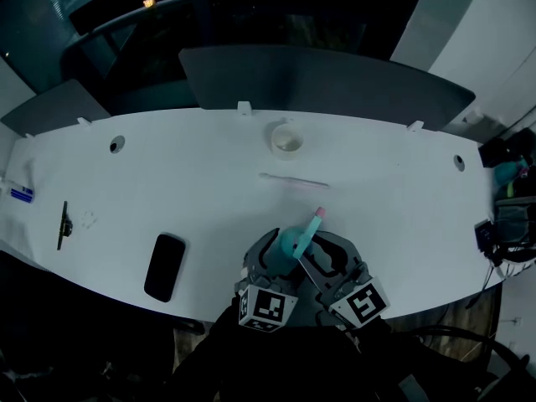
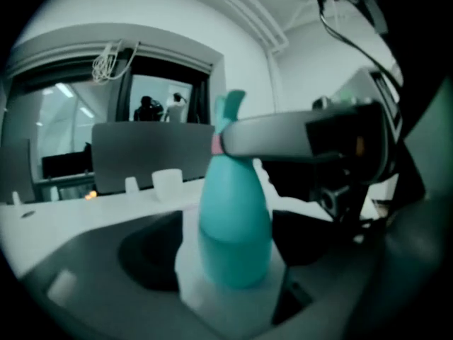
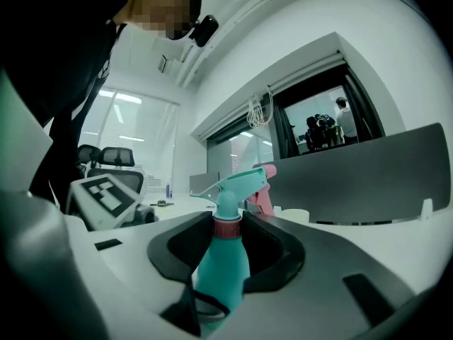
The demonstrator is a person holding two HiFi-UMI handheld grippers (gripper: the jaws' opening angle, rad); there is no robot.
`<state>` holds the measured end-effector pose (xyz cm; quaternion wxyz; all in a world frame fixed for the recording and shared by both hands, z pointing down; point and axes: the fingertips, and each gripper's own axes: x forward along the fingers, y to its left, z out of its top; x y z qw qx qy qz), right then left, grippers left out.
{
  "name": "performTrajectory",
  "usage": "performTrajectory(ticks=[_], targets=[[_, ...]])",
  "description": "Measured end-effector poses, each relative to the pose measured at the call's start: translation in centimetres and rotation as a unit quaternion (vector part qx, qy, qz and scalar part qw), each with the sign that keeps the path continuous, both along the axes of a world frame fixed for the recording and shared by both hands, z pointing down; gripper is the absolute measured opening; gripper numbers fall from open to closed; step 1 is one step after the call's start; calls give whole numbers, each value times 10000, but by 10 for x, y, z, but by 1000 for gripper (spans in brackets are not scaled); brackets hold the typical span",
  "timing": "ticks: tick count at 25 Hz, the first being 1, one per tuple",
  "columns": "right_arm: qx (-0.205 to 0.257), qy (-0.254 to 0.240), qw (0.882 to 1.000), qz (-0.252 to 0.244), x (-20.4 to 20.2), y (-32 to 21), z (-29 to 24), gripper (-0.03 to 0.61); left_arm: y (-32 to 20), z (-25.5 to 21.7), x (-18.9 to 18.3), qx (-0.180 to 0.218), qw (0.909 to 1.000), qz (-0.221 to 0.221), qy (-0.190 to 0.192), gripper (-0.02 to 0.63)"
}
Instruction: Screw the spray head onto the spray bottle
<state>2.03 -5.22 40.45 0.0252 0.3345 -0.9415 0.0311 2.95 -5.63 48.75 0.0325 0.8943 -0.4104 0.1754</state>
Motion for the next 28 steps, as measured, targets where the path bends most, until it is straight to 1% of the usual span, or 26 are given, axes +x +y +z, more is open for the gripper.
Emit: performTrajectory(ticks=[1, 2, 3, 4, 5, 6, 7, 8, 9, 10, 11, 12, 13, 14, 15, 16, 17, 19, 20, 21, 22, 23, 24, 26, 27, 28], targets=[[-8, 43, 10000, -66, -2, 1, 1, 133, -2, -2, -2, -174, 9986, 468, 158, 410], [-17, 53, 9999, -122, -3, 0, 1, 133, -4, -4, -2, -410, 9944, 911, 343, 410], [-19, 32, 9999, -159, -4, 0, 1, 133, -4, -4, -1, -643, 9882, 1300, 499, 411], [-12, 1, 9998, -177, -4, -1, 0, 133, -3, -4, 2, -803, 9821, 1596, 600, 393], [-3, -26, 9998, -174, -4, -1, -1, 133, -2, -5, 4, -856, 9785, 1758, 652, 348], [6, -42, 9999, -156, -3, -2, -1, 133, -1, -5, 6, -821, 9785, 1764, 683, 345], [15, -36, 9999, -126, -2, -2, -1, 133, -1, -6, 6, -742, 9817, 1601, 720, 344], [27, -10, 10000, -89, -1, -2, -1, 133, -2, -7, 6, -647, 9869, 1263, 770, 342], [44, 18, 10000, -53, 0, -2, -1, 133, -4, -8, 5, -551, 9922, 765, 817, 341], [58, 28, 10000, -29, 0, -2, -1, 133, -5, -8, 3, -465, 9953, 167, 835, 339], [63, 17, 10000, -25, -1, -2, -1, 133, -4, -8, 1, -397, 9950, -424, 809, 339], [55, -6, 10000, -32, -2, -1, -1, 133, -4, -7, 0, -346, 9930, -858, 740, 337], [41, -24, 10000, -30, -2, -1, -1, 133, -3, -6, -1, -307, 9923, -1010, 648, 337], [21, -25, 10000, -18, -2, 0, -1, 133, -3, -5, 0, -285, 9942, -863, 574, 339], [1, -6, 10000, -22, -2, 0, 0, 133, -3, -4, 0, -300, 9967, -517, 552, 342], [-16, 20, 10000, -60, -3, 1, 1, 133, -3, -3, -1, -381, 9975, -81, 587, 362], [-31, 36, 9999, -128, -5, 2, 1, 133, -4, -2, -2, -534, 9956, 383, 663, 404], [-60, 10, 9996, -266, -9, 3, 1, 133, -4, 0, 0, -918, 9851, 1209, 811, 405], [-76, -27, 9995, -293, -9, 2, 0, 133, -4, -1, 2, -1033, 9800, 1485, 826, 380], [-83, -63, 9995, -286, -9, 2, -1, 133, -3, -1, 3, -1062, 9775, 1632, 808, 376], [-71, -78, 9996, -258, -8, 1, -1, 133, -4, -2, 4, -1031, 9780, 1629, 803, 373], [-39, -64, 9997, -221, -8, 0, -1, 133, -5, -3, 4, -959, 9810, 1463, 835, 371], [-2, -25, 9998, -183, -7, 0, -1, 133, -6, -4, 4, -851, 9858, 1138, 892, 370], [35, 55, 9999, -126, -6, -1, 0, 133, -8, -6, 1, -567, 9940, 162, 925, 366], [42, 72, 9999, -120, -6, -1, 0, 133, -8, -6, -1, -427, 9951, -341, 827, 359], [50, 78, 9999, -126, -6, 0, 0, 133, -6, -6, -2, -312, 9946, -724, 675, 346]])
